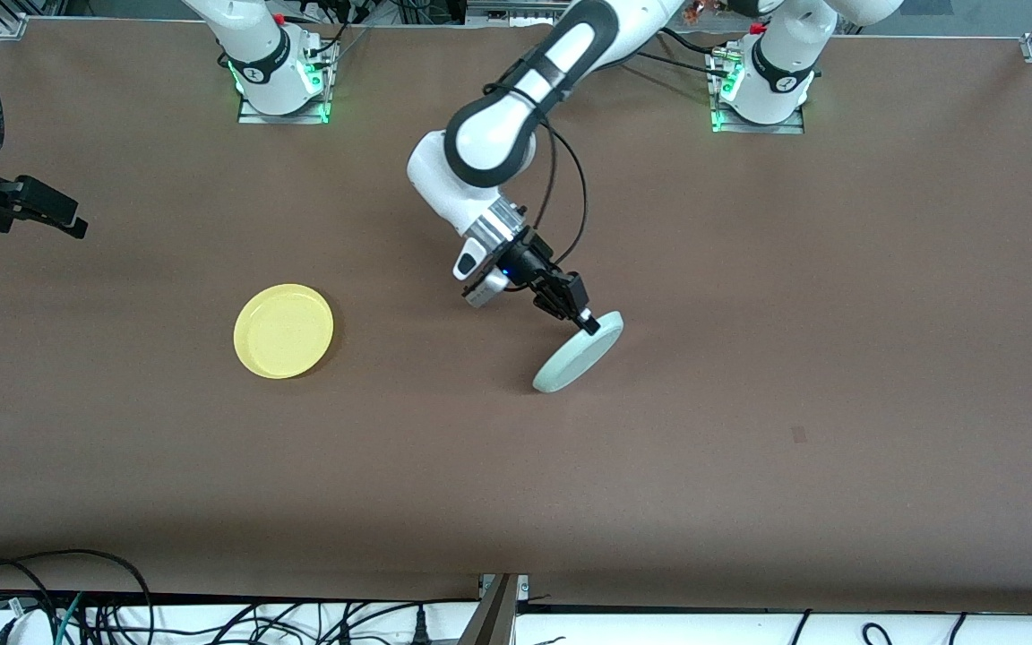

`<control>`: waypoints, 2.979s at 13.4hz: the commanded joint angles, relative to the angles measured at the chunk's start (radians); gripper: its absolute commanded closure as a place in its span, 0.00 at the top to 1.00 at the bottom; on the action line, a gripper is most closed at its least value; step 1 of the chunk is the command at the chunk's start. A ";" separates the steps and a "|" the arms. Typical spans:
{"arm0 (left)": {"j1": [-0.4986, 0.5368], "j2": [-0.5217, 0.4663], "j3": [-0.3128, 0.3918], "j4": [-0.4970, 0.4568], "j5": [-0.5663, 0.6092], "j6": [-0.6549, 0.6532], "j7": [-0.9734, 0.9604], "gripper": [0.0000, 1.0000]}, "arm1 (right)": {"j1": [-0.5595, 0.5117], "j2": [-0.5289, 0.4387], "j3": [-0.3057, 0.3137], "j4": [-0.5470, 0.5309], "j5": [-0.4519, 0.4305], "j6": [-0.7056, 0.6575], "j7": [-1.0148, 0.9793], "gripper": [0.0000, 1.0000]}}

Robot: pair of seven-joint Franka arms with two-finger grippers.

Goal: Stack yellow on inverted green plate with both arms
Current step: 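Carry the green plate toward the table middle, tilting it over, then lower the inverted green plate onto the table and open the left gripper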

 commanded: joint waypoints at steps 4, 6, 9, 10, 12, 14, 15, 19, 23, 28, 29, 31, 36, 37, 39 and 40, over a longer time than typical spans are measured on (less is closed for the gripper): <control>-0.103 0.104 0.078 0.059 0.077 -0.040 0.008 0.00 | 0.000 -0.007 0.004 -0.001 -0.011 -0.005 0.003 1.00; -0.121 0.124 0.078 0.062 0.085 -0.054 0.006 0.00 | 0.000 -0.007 0.004 -0.001 -0.009 -0.005 0.000 1.00; -0.153 0.126 0.078 0.062 0.083 -0.053 -0.004 0.00 | 0.000 -0.007 0.006 -0.001 -0.009 -0.005 0.003 1.00; -0.162 0.126 0.078 0.062 0.085 -0.051 -0.024 0.00 | 0.002 -0.007 0.006 -0.001 -0.009 -0.005 0.003 1.00; -0.178 0.135 0.076 0.060 0.085 -0.049 -0.033 0.00 | 0.000 -0.007 0.004 -0.001 -0.008 -0.005 0.003 1.00; -0.199 0.162 0.076 0.060 0.086 -0.049 -0.052 0.00 | 0.000 -0.007 0.004 -0.001 -0.009 -0.005 0.003 1.00; -0.207 0.170 0.076 0.060 0.086 -0.051 -0.082 0.00 | 0.000 -0.007 0.006 -0.001 -0.009 -0.005 0.003 1.00; -0.225 0.181 0.076 0.056 0.085 -0.056 -0.099 0.00 | 0.000 -0.007 0.004 -0.001 -0.009 -0.004 0.003 1.00; -0.290 0.181 0.069 0.048 0.065 -0.077 -0.104 0.93 | 0.000 -0.004 0.004 -0.001 -0.008 -0.004 0.000 1.00; -0.330 0.195 0.003 0.053 -0.044 -0.031 -0.396 1.00 | 0.000 -0.004 0.004 -0.001 -0.009 -0.005 0.003 1.00; -0.324 0.192 0.000 0.057 -0.073 0.025 -0.458 1.00 | 0.000 -0.004 0.004 -0.001 -0.011 -0.004 0.000 1.00; -0.304 0.192 0.000 0.056 -0.113 0.187 -0.629 1.00 | 0.002 -0.004 0.006 0.000 -0.009 -0.002 0.000 1.00; -0.210 0.187 -0.002 0.053 -0.116 0.518 -0.904 1.00 | 0.000 -0.004 0.006 0.000 -0.006 -0.005 0.003 1.00; -0.190 0.185 -0.003 0.062 -0.141 0.561 -0.931 1.00 | 0.000 -0.004 0.006 0.000 -0.008 -0.004 0.003 1.00; -0.179 0.173 -0.002 0.070 -0.292 0.621 -0.934 1.00 | 0.000 -0.002 0.004 0.000 -0.004 -0.005 0.003 1.00; -0.166 0.152 -0.002 0.070 -0.355 0.625 -0.919 1.00 | -0.001 0.004 0.004 -0.001 -0.001 -0.005 -0.006 1.00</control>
